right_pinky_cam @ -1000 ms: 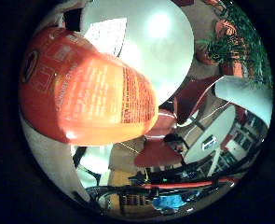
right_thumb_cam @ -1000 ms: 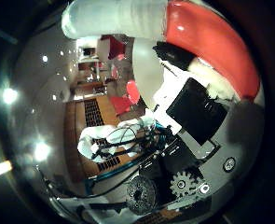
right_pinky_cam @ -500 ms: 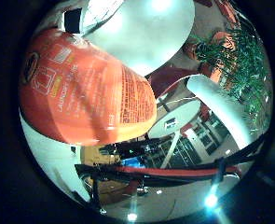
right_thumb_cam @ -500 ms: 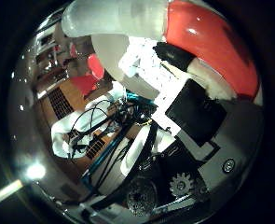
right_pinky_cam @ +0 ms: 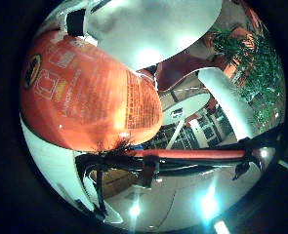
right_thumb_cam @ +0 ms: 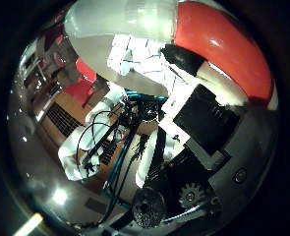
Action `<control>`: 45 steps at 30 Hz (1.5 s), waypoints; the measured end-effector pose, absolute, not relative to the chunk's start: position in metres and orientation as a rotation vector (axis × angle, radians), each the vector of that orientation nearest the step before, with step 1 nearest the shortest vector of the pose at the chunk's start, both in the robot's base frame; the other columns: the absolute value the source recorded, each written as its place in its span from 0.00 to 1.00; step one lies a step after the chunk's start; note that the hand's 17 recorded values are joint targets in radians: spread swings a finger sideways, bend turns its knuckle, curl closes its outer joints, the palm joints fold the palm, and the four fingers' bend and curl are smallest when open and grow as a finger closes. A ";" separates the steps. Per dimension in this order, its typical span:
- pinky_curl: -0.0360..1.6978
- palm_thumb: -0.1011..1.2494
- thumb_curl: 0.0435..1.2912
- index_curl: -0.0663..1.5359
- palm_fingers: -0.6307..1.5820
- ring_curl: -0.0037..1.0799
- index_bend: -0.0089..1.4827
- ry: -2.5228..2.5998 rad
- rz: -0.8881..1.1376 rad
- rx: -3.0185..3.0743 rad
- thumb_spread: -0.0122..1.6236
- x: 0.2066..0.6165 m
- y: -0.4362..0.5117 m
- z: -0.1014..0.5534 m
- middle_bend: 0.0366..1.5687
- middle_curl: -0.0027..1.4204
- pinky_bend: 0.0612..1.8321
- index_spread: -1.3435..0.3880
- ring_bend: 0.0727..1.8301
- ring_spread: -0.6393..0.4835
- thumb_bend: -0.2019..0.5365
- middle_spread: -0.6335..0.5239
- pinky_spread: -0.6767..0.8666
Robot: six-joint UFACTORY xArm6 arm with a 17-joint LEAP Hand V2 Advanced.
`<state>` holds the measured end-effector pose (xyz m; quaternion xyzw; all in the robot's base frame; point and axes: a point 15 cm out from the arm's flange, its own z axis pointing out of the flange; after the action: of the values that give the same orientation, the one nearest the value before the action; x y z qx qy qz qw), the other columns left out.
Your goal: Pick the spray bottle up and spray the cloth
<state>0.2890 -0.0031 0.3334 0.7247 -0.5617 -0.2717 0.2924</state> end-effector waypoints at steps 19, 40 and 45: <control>0.78 0.79 0.48 0.48 0.81 0.59 0.80 -1.500 -0.779 1.980 0.73 0.291 0.010 0.335 0.89 0.45 0.54 0.66 0.79 0.42 0.26 0.47 0.28; 0.78 0.84 0.50 0.48 0.82 0.59 0.80 -1.696 -1.102 2.639 0.71 0.330 0.158 0.432 0.88 0.45 0.54 0.66 0.79 0.42 0.26 0.47 0.28; 0.79 0.84 0.50 0.48 0.82 0.59 0.80 -1.726 -1.202 2.810 0.70 0.349 0.198 0.453 0.88 0.45 0.54 0.66 0.79 0.42 0.26 0.47 0.29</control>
<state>0.3490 0.1978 0.4528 0.7869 -0.4835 -0.3367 -0.1834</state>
